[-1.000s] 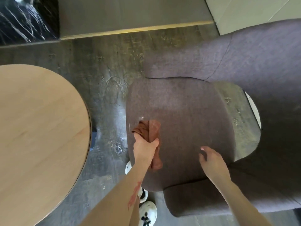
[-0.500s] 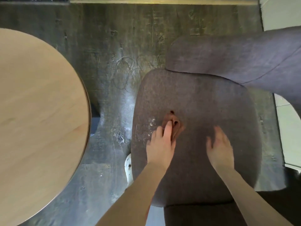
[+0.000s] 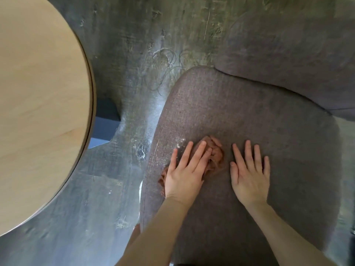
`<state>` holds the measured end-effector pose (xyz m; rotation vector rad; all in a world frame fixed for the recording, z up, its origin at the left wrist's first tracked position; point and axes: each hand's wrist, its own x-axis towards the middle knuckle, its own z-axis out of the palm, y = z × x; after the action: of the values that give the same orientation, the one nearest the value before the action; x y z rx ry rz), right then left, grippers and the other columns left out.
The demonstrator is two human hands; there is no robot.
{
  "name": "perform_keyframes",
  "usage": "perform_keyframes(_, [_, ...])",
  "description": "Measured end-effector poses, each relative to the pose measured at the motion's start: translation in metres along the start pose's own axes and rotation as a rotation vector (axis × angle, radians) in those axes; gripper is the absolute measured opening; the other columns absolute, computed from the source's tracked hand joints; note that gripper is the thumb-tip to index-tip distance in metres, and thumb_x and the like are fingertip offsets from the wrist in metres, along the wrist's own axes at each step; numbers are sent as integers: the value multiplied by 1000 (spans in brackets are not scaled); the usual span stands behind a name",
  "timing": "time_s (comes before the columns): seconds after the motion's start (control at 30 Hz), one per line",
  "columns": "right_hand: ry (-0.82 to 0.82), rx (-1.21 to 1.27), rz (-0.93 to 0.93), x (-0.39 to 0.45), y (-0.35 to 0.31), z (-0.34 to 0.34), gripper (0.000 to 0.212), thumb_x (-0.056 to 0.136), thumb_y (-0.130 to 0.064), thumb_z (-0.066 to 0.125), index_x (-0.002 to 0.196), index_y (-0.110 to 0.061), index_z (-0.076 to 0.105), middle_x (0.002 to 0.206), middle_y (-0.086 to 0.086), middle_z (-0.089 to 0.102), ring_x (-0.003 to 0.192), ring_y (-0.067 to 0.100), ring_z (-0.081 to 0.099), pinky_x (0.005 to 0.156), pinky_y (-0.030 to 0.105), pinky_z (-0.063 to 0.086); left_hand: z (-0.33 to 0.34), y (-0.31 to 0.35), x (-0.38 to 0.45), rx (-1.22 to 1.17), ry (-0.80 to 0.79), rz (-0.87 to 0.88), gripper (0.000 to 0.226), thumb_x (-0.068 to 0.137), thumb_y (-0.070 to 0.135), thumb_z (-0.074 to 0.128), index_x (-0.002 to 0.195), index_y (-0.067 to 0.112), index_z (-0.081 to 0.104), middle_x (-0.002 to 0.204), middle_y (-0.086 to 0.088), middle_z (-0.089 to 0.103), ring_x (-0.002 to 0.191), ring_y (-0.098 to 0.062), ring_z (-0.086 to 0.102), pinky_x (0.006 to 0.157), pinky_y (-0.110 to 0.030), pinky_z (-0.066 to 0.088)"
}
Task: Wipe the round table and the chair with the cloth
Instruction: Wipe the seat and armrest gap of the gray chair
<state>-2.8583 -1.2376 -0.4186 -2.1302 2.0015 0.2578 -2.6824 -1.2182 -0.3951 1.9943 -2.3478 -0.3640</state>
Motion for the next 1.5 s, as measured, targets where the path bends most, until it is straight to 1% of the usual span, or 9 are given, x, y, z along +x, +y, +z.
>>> perform_keyframes(0.13, [31, -13, 4, -1, -2, 2, 50, 90, -36, 24, 139, -25, 31, 145, 12, 39, 135, 28, 26, 108, 47, 12, 1, -2, 3, -66, -30, -12, 87, 54, 36, 82, 129, 25, 38, 139, 7, 52, 124, -21, 53, 101, -50, 40])
perform_keyframes(0.33, [68, -14, 10, -1, -2, 4, 50, 90, -35, 25, 138, -25, 33, 145, 11, 40, 134, 27, 25, 108, 46, 12, 4, -3, 5, -76, 65, 50, 49, 79, 24, 45, 128, 22, 41, 135, 5, 56, 122, -22, 55, 98, -45, 47])
perform_keyframes(0.5, [79, 9, 4, -2, -2, 3, 50, 90, -36, 25, 138, -26, 30, 145, 11, 40, 134, 31, 32, 108, 45, 11, -11, -30, 14, -95, 128, 131, 45, 81, 11, 42, 123, 13, 59, 132, -3, 59, 122, -30, 54, 95, -49, 49])
perform_keyframes(0.73, [86, 8, 8, -1, -3, 5, 51, 91, -36, 23, 140, -24, 30, 147, 10, 37, 135, 32, 33, 109, 43, 9, -62, -109, 43, -445, 129, -784, 59, 86, 0, 38, 137, 29, 36, 130, -9, 57, 99, -38, 63, 82, -52, 53])
perform_keyframes(1.0, [73, -4, 8, 1, -2, 2, 52, 93, -40, 17, 138, -22, 35, 144, 13, 42, 132, 34, 37, 106, 46, 13, -36, -6, 73, -194, 129, 135, 50, 77, 7, 36, 119, 14, 63, 126, -4, 64, 113, -26, 62, 81, -33, 58])
perform_keyframes(1.13, [99, 1, -3, -1, 0, 4, 50, 90, -36, 25, 137, -23, 34, 144, 12, 42, 133, 32, 34, 107, 46, 14, -12, -27, 80, -7, 85, 335, 44, 82, 9, 45, 123, 14, 60, 130, -4, 61, 118, -26, 59, 94, -36, 50])
perform_keyframes(1.27, [91, 3, -1, 0, -2, 3, 49, 91, -36, 25, 138, -24, 34, 144, 11, 42, 133, 32, 36, 108, 45, 13, -25, -71, 81, -129, 120, -35, 53, 82, 1, 44, 133, 15, 49, 142, -3, 49, 128, -28, 49, 94, -43, 49])
perform_keyframes(1.43, [87, 7, 2, -1, -1, 4, 50, 94, -39, 17, 138, -24, 33, 145, 10, 41, 134, 31, 34, 108, 45, 13, -46, -110, 80, -593, 101, -1089, 49, 87, 3, 42, 131, 21, 48, 125, -12, 60, 114, -35, 55, 92, -43, 44])
perform_keyframes(1.5, [100, 1, 1, -1, -2, 5, 51, 95, -41, 9, 139, -25, 31, 145, 9, 40, 134, 29, 30, 109, 45, 12, -49, -101, 74, -616, 185, -1090, 49, 86, 2, 42, 131, 22, 48, 127, -9, 60, 115, -32, 54, 96, -42, 42])
